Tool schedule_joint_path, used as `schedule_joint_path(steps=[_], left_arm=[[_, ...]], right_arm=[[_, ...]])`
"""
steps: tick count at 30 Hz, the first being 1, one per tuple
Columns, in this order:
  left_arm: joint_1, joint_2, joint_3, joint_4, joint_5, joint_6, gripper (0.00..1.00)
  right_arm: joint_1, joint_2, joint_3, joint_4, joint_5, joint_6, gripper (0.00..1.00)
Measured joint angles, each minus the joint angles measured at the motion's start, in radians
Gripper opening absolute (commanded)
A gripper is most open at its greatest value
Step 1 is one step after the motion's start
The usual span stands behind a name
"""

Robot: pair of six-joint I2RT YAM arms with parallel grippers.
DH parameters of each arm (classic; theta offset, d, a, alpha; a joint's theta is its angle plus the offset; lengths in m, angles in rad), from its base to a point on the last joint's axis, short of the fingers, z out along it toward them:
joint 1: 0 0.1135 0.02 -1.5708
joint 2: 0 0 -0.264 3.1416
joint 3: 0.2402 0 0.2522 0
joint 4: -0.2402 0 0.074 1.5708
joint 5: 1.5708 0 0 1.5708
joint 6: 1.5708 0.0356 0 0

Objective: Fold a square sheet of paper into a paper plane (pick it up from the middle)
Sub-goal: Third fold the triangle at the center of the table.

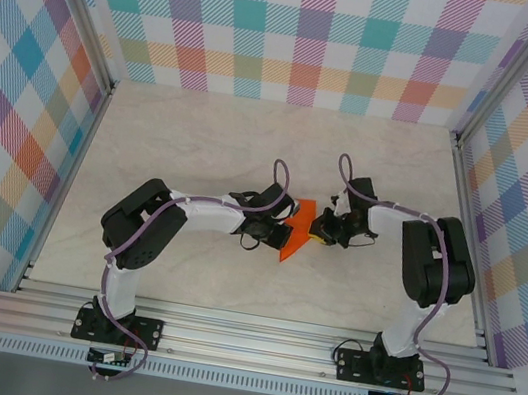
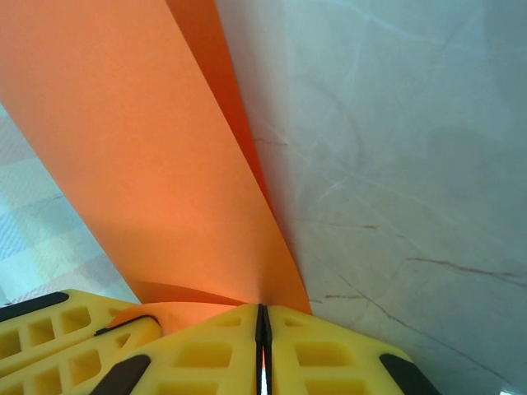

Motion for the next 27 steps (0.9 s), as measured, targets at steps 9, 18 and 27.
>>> schedule_joint_path(steps=[9,18,27], left_arm=[[0.0,0.0,0.002,-0.003,-0.005,0.0,0.08],[0.0,0.0,0.002,-0.004,-0.006,0.0,0.08],[0.0,0.0,0.002,-0.004,-0.006,0.0,0.08]], right_arm=[[0.0,-0.122,-0.031,-0.008,-0.009,0.008,0.12],[0.046,-0.179,-0.172,0.105,-0.098,0.113,0.1],[0.127,-0.14,-0.181,0.204,-0.115,0.187,0.1]])
